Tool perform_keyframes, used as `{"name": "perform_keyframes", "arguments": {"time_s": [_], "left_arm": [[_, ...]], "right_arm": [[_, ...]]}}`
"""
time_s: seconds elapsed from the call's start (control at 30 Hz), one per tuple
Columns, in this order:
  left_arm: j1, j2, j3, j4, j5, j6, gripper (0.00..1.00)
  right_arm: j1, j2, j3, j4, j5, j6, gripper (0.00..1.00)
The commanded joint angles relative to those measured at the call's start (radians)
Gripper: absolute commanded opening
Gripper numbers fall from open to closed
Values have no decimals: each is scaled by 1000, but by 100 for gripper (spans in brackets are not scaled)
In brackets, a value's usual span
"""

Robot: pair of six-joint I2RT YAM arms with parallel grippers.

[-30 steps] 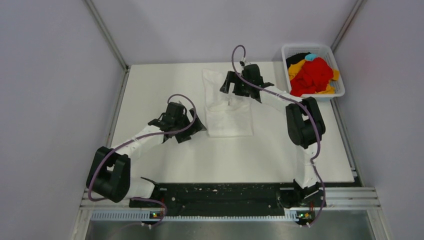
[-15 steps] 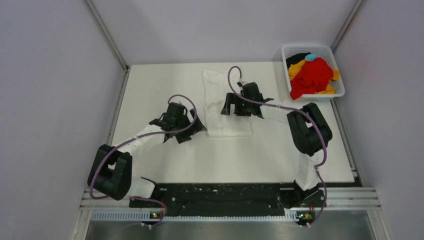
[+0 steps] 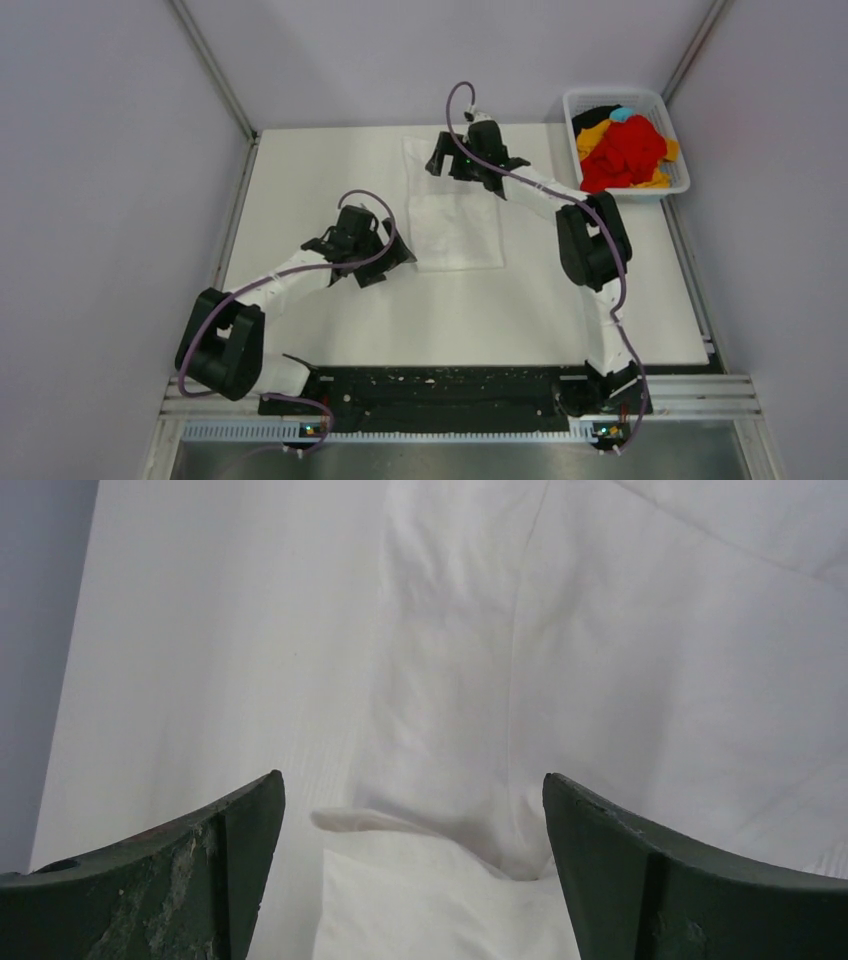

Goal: Fold and stack the t-shirts
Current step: Fold the folded rectangular tshirt in 1/3 of the way, then grab one side of the 2/3 rectangular tshirt with both arms

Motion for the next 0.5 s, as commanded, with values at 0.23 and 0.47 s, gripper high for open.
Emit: {"name": "perform_keyframes", "arguments": {"time_s": [0.23, 0.47], "left_arm": [[-20, 98, 55, 97, -6, -52, 92], [-21, 213, 97, 145, 55, -52, 62]], "right_arm": [[-85, -361, -372, -33, 26, 74, 99], [-126, -642, -726, -95, 38, 87, 98]]}}
